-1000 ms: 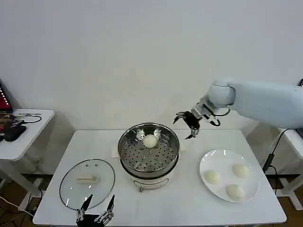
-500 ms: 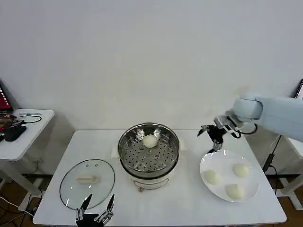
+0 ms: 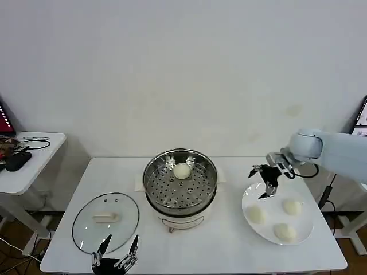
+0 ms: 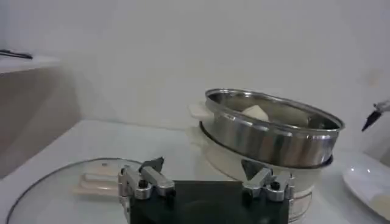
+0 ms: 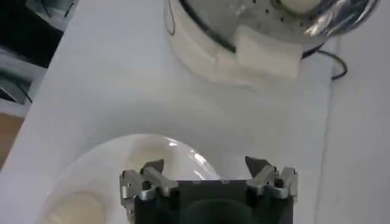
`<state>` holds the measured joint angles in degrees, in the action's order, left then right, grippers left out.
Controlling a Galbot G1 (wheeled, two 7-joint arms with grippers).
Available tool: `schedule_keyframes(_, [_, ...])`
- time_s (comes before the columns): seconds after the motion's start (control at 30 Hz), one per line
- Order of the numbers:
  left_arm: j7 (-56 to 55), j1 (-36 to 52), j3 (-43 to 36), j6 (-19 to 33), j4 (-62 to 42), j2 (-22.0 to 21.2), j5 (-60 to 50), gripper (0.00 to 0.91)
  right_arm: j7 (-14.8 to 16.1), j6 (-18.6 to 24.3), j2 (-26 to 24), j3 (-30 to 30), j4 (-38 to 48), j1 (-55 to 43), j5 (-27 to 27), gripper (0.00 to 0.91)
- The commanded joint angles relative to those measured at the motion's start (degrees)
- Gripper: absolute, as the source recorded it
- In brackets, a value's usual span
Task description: Take steamed baozi put them in steamer then cover it.
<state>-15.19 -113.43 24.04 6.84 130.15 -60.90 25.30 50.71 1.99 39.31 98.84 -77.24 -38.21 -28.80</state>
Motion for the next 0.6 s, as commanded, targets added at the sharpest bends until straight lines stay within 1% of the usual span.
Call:
schedule_keyframes(0.03, [0.0, 0.0, 0.0, -0.1, 0.0, 0.0, 0.1, 0.907, 0.6, 0.1, -0.3, -0.2, 2.5, 3.1, 0.6, 0.907])
schedule_keyframes(0.17, [-0.1, 0.0, 0.3, -0.2, 0.0, 0.0, 0.1, 0.907, 0.9, -0.3, -0.6, -0.3, 1.9, 4.1, 0.2, 0.907])
schedule_keyframes(0.6, [-0.1, 0.3, 0.3, -0.3, -0.3, -0.1, 0.3, 0.907, 1.0, -0.1, -0.7, -1.7, 2.5, 7.3, 1.2, 0.907])
